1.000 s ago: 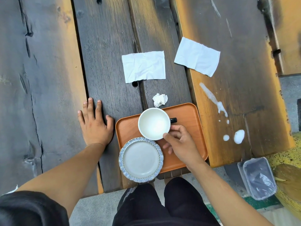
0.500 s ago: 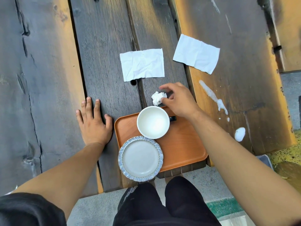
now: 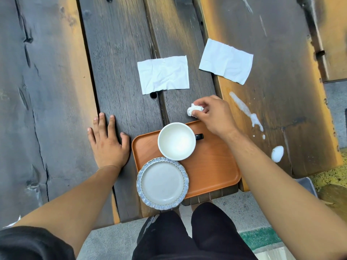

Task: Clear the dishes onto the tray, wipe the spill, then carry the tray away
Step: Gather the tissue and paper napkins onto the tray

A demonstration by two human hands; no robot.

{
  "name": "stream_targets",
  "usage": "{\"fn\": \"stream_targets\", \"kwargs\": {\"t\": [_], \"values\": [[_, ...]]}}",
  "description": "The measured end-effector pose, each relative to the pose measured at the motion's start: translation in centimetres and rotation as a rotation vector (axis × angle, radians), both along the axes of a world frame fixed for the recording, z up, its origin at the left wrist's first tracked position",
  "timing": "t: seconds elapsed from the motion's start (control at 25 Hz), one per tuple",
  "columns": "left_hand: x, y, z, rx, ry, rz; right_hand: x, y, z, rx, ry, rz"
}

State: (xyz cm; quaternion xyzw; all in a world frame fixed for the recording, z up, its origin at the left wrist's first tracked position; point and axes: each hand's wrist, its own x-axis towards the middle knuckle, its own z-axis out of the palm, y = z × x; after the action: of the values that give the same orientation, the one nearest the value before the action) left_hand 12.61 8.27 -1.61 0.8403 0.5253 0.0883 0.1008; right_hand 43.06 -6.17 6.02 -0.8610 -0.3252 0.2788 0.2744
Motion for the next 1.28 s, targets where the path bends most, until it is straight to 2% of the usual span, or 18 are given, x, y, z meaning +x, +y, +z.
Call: {"fn": "stream_targets", "kwargs": {"t": [0.12,0.24,0.4,0.72,1.0,1.28], "values": [[0.0,0.0,0.0,0.000,-0.002,0.000,0.8,-3.8,0.5,0.034,0.036,-0.194],[0.1,0.0,0.0,-0.005,-0.006,0.002,0.1,-7.0,0.6,0.018,0.109,-0.278],[0.0,0.1,-0.1,0.004,-0.004,0.003,-1.7,-8.1,0.3,0.033,0.180,-0.266],[0.2,-0.1,0.1,0.002,-0.026,0.001,-2.3,-7.5,-0.8,0.027,0.049,-0.156],[0.2,-0.3,0.1,0.021,-0.009,0.000,-1.6,-8.8,0.7,0.044,0.138,-0.135],[3.7,3.4,1.6,-0.052,-0.016,-0.060,1.9,-7.3,2.2,0.042,0.109,-0.249]]}}
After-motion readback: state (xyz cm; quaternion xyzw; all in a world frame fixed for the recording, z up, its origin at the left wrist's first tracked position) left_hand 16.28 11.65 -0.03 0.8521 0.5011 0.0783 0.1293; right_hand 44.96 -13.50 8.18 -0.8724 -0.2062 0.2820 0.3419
